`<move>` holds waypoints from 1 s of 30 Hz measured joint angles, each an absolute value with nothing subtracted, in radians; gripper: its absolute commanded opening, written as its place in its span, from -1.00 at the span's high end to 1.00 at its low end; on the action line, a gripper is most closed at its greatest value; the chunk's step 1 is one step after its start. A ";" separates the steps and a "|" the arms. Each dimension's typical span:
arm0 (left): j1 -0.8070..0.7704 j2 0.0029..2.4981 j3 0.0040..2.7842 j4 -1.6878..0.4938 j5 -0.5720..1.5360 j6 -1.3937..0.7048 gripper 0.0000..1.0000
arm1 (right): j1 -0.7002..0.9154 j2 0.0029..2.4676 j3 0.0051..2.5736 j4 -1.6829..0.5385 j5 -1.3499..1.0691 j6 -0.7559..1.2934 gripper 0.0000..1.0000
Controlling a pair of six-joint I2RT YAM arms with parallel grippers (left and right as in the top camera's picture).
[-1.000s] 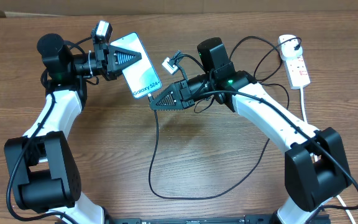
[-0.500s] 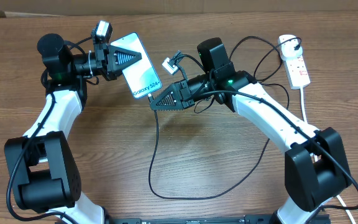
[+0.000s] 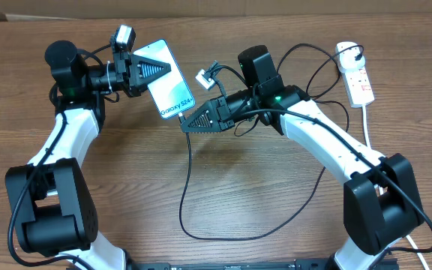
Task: Plug charger to phone and switch on socket
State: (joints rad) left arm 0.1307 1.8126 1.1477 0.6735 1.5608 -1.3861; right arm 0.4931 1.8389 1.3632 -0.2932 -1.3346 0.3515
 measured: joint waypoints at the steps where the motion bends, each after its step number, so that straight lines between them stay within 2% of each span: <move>1: 0.131 1.813 1.148 0.674 1.561 -1.386 0.91 | 0.493 1.839 1.363 -0.287 -1.334 0.356 0.93; 30: 0.118 1.813 1.148 0.678 1.552 -1.388 0.92 | 0.480 1.839 1.363 -0.257 -1.346 0.400 0.93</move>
